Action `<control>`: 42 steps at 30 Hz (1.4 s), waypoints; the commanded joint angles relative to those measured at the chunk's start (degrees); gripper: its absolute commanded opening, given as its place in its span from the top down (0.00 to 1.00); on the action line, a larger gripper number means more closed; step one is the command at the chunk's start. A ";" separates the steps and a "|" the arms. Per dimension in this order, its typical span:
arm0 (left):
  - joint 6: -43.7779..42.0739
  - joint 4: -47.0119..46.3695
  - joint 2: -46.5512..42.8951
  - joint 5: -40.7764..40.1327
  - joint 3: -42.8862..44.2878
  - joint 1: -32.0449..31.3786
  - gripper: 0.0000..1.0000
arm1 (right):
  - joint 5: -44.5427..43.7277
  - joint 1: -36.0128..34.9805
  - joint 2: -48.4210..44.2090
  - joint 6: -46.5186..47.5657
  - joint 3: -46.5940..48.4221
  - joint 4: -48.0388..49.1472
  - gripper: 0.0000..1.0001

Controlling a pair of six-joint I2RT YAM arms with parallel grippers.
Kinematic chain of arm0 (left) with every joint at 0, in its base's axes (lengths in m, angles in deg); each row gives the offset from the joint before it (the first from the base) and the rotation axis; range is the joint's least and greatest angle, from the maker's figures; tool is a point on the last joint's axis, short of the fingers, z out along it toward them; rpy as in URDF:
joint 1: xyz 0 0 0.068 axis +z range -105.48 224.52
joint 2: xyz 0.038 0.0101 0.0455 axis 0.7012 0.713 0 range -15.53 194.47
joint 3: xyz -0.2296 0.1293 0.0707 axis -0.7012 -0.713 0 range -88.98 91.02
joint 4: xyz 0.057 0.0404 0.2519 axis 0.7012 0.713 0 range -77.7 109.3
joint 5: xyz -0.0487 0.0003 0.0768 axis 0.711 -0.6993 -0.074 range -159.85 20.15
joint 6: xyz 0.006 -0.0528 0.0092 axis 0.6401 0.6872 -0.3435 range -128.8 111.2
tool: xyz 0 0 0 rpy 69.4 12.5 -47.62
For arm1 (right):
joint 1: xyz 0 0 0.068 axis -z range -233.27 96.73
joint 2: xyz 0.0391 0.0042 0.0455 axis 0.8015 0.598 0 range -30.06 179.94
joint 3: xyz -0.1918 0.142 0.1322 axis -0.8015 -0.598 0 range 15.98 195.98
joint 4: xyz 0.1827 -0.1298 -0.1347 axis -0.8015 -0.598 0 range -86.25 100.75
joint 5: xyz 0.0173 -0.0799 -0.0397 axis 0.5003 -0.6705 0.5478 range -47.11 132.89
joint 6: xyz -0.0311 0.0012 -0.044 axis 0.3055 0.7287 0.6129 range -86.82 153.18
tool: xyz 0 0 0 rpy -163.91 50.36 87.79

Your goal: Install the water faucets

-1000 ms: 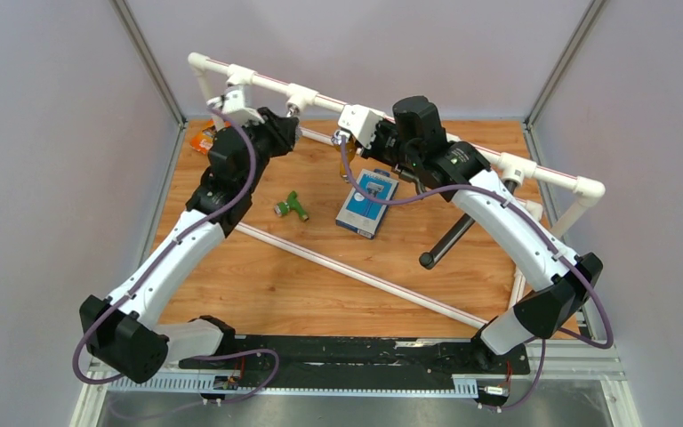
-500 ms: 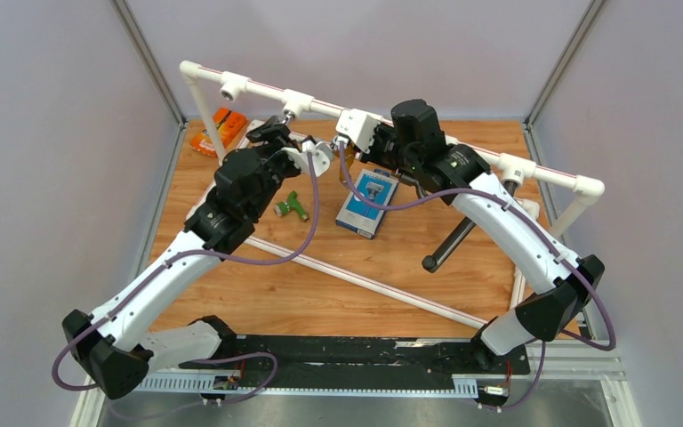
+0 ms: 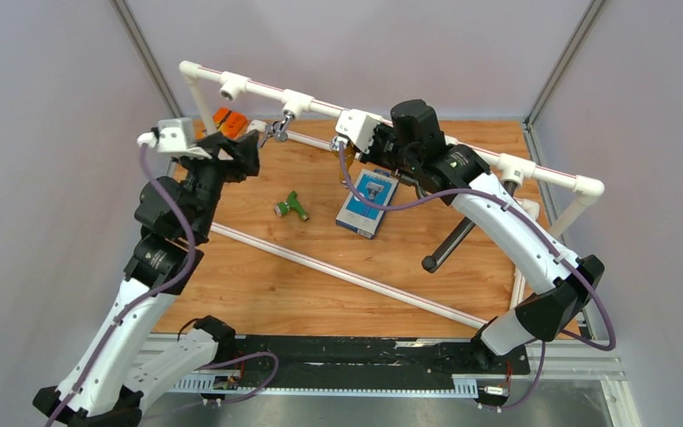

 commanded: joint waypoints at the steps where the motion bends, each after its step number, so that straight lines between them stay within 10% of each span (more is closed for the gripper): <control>1: 43.68 5.97 -2.15 -7.10 -1.62 2.92 0.18 | 1.49 -0.09 2.78 -1.16 -2.66 -5.28 0.89; 11: 78.00 2.03 2.84 -0.27 -4.54 4.78 0.21 | 1.49 -0.09 2.34 -1.25 -2.93 -5.20 0.89; 32: 96.47 -10.00 13.92 -1.30 -6.02 4.69 0.33 | 1.31 -0.09 2.34 -1.16 -3.19 -5.02 0.89; 39: 98.96 -14.59 15.86 -5.78 -8.22 4.69 0.52 | 1.31 -0.09 2.43 -1.16 -3.37 -4.93 0.89; 42: 95.09 -15.11 15.42 -7.45 -8.92 4.69 0.76 | 1.31 -0.09 2.61 -1.07 -3.28 -4.93 0.90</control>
